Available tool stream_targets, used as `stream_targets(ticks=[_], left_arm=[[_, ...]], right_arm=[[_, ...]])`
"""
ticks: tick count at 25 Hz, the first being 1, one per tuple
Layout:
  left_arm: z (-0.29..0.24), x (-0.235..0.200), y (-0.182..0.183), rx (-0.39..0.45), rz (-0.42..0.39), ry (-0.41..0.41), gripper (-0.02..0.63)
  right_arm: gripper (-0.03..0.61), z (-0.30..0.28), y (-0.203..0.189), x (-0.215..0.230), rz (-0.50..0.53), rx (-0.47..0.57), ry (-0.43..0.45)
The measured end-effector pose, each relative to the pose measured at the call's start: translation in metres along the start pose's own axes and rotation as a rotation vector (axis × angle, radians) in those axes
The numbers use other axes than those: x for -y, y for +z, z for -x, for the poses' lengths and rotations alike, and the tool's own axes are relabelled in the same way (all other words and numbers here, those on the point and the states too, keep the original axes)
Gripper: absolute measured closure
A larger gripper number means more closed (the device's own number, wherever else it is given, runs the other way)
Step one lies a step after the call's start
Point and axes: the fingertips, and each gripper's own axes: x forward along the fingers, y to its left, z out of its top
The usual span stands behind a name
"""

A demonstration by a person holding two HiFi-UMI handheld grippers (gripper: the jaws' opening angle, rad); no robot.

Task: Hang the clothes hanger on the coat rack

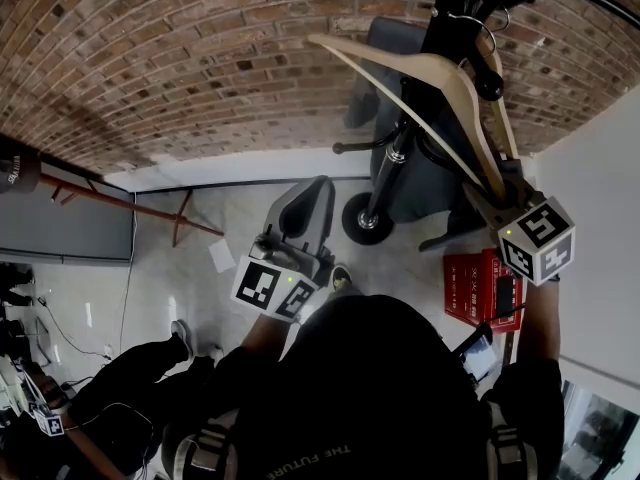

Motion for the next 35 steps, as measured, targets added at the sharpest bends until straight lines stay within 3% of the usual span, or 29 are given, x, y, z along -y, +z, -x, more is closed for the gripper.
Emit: stream_targets(ticks=[35], left_arm=[[-0.002,-0.009,-0.004,-0.016,0.01,-0.001,0.595]], right_arm=[[0.548,-0.017,-0.012,-0.006,0.026,-0.062,0.034]])
